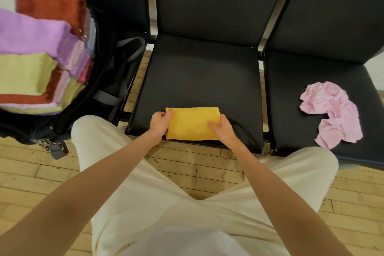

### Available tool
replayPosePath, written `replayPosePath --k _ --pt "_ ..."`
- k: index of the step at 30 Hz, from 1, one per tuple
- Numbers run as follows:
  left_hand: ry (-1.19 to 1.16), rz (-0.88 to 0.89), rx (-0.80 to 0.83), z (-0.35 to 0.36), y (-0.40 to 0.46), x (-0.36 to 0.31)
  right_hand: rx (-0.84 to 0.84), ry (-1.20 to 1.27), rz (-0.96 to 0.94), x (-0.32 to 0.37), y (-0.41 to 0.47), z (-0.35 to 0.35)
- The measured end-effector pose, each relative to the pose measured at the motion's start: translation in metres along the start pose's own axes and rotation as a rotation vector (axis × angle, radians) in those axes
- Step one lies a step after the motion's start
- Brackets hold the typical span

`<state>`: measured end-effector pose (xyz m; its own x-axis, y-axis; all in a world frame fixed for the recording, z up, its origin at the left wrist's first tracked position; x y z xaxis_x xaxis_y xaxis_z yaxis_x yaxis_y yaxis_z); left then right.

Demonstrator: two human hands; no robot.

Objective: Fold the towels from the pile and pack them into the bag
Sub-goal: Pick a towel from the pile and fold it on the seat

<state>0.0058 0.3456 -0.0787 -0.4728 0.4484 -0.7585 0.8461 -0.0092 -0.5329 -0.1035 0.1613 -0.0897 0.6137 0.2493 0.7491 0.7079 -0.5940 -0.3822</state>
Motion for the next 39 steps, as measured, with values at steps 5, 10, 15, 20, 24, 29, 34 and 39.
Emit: replayPosePath --k 5,10,15,20,24,29,34,39 --pt "0.196 0.130 0.040 0.006 -0.001 0.009 -0.057 -0.197 0.005 -0.002 0.011 0.009" --pt "0.530 0.202 -0.055 0.004 0.011 0.015 -0.032 -0.239 0.085 0.001 0.020 0.008" --pt "0.628 0.046 -0.058 0.006 0.009 0.009 -0.011 -0.255 0.112 0.008 0.022 0.010" --pt "0.365 -0.067 -0.035 -0.004 0.013 0.000 -0.087 -0.178 0.094 0.023 0.020 0.015" --pt "0.046 0.018 -0.060 -0.048 0.020 -0.026 -0.127 -0.024 0.009 0.076 0.013 0.026" --pt "-0.063 0.219 -0.307 -0.145 0.026 -0.077 -0.059 0.137 -0.208 0.170 0.003 0.066" --pt "-0.081 0.429 -0.631 -0.256 0.031 -0.104 0.067 0.330 -0.447 0.271 -0.030 0.119" --pt "-0.103 0.371 -0.752 -0.346 0.055 -0.092 0.179 0.204 -0.853 0.326 -0.068 0.172"
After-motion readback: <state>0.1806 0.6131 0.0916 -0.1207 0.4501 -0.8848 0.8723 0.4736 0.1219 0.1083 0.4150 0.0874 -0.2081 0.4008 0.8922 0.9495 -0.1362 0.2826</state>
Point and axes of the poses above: each hand's wrist, its own y-axis towards the middle knuckle, its own z-axis out of the palm, x = y × z, the point moved 2 cm from there along y, towards the middle knuckle, and after that the axes turned 9 degrees about -x, right-handed, at the moved point
